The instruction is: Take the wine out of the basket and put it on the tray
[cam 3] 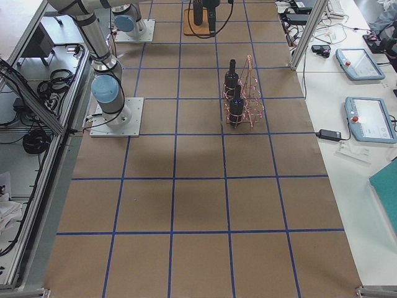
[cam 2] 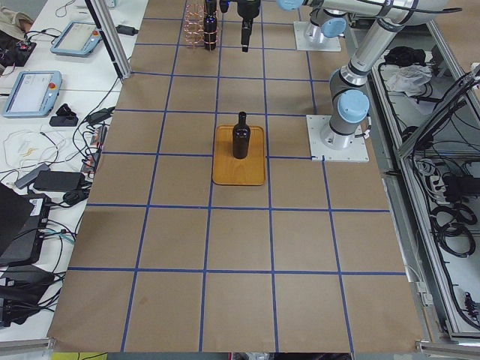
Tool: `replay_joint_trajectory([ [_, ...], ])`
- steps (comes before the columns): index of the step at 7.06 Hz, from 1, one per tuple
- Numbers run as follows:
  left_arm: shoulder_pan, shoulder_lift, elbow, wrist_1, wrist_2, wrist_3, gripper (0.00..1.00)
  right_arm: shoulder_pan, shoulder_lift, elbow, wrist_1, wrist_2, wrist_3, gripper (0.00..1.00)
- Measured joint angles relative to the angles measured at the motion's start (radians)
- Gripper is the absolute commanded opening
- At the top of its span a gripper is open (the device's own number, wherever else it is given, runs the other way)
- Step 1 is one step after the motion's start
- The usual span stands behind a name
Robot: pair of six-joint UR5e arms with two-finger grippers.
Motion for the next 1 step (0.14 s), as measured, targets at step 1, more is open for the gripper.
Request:
replay_joint_trajectory([
  [1,0.000,0.001,-0.003,0.000,0.005,0.000,1.00,0.000,0.000,0.000,0.000,0.000,0.000,1.00],
])
